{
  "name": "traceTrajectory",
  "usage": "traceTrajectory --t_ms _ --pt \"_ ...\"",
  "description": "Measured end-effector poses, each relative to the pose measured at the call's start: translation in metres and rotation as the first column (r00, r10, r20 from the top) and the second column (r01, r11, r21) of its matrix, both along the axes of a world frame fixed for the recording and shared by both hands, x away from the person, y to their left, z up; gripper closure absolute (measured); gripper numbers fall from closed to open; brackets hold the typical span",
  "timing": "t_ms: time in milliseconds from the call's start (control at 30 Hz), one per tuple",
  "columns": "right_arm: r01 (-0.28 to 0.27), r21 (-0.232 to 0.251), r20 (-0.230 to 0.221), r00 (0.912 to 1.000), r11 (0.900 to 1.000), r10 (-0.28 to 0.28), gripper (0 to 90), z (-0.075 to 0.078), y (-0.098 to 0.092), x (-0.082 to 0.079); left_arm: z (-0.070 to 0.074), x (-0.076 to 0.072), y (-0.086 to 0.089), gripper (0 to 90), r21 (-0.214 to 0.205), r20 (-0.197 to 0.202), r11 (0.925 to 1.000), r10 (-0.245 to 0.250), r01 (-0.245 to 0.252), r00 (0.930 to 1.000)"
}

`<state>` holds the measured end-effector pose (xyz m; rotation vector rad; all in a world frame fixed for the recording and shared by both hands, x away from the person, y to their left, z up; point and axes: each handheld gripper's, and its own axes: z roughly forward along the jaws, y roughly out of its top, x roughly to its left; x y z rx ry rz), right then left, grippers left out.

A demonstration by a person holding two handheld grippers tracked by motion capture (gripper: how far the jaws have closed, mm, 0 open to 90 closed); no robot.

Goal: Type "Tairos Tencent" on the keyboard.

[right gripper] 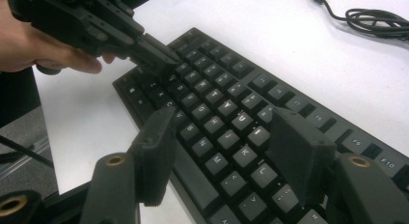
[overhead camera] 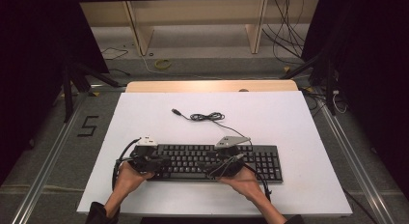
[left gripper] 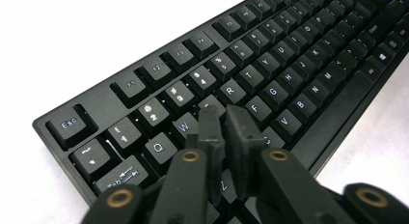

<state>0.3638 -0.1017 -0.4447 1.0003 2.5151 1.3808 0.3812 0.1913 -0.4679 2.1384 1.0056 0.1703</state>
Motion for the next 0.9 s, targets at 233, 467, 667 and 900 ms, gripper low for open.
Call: traceTrajectory --t_ms 233,467,667,900 --pt "-0.011 0.003 0.001 0.9999 0.9999 0.011 43.5 0.0005 0.0022 -0.0032 -0.0024 0.0016 -0.0038 88.8 0.020 -0.012 0.9997 -0.014 0.014 0.9998" --pt "-0.025 0.008 0.004 0.9997 0.9996 0.025 38.7 0.0021 0.0032 -0.0072 -0.0040 0.0025 -0.0051 89.0 0.027 -0.021 0.9996 -0.008 0.009 0.9998" --pt "-0.028 0.006 0.004 0.9996 0.9996 0.028 36.1 0.0022 0.0038 -0.0087 -0.0068 0.0032 -0.0060 89.0 0.032 -0.025 0.9995 -0.007 0.008 0.9997" --pt "-0.029 0.005 0.005 0.9996 0.9996 0.029 35.3 0.0020 0.0044 -0.0095 -0.0078 0.0031 -0.0058 89.3 0.026 -0.027 0.9997 -0.004 0.005 0.9996"
